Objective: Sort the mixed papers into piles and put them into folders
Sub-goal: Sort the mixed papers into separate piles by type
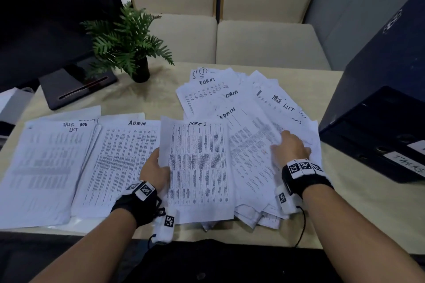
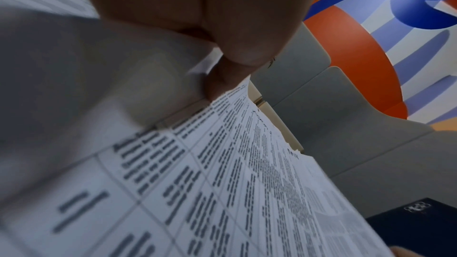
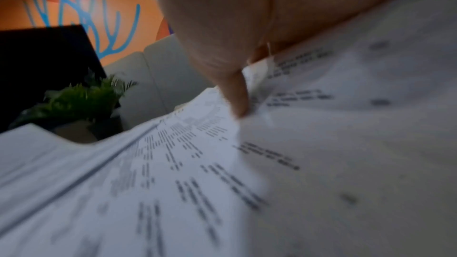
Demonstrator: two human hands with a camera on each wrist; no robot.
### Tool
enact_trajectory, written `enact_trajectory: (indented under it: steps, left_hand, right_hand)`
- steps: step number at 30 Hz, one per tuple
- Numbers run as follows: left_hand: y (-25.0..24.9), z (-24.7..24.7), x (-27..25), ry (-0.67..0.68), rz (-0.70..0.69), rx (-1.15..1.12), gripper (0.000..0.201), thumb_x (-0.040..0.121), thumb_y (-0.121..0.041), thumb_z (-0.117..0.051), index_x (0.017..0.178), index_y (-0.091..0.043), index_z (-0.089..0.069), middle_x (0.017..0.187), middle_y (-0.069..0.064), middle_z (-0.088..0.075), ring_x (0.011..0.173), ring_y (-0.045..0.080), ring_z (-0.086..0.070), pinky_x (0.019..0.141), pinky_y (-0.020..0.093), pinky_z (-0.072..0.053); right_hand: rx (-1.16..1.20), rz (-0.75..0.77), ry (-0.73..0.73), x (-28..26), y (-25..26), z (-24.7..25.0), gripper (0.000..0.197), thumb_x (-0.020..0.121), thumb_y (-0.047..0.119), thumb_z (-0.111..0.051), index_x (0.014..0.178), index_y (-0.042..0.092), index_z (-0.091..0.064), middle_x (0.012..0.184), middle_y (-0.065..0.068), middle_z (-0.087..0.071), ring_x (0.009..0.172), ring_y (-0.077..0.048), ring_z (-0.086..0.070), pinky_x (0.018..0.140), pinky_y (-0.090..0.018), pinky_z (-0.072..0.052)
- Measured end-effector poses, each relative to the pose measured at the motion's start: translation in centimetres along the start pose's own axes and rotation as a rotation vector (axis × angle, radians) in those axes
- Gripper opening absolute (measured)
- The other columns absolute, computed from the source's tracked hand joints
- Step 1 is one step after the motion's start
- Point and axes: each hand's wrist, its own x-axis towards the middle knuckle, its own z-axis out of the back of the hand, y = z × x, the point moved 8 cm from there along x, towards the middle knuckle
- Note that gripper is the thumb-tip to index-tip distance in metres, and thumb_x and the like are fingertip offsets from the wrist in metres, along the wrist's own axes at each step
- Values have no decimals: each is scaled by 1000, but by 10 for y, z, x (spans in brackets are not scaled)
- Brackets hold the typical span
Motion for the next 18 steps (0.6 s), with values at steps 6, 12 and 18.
enact_trajectory:
  steps: [6,12,18]
  left_hand:
    - [32,50,9,-70,26,-2,50,90,0,-50,136,-19,-46,113,8,-65,85,22,-57,72,28,-44]
    - [61,86,21,-80,25,-58,54,87,4,-49,138,-15,-44,119,10,-63,92,23,-58,84,33,-48]
    - [63,89,27,13,-20,-57,54,89,6,-48,139,-12,-41,120,12,-62,89,21,-56,78,28,-44]
  right_hand:
    - [528,-6,-60,-21,2,16,6,97,15,-48,94,14,-53,91,-5,-60,84,-27,-55,67,-30,-38]
    - [826,16,-180,-60,26,14,8,93,13,-56,97,11,-62,99,-6,-68,94,-29,-62,84,-37,-49]
    - [864,29,36,-104,75,-25,12,92,11,-58,93,21,-65,93,3,-71,85,-20,-67,73,-31,-52]
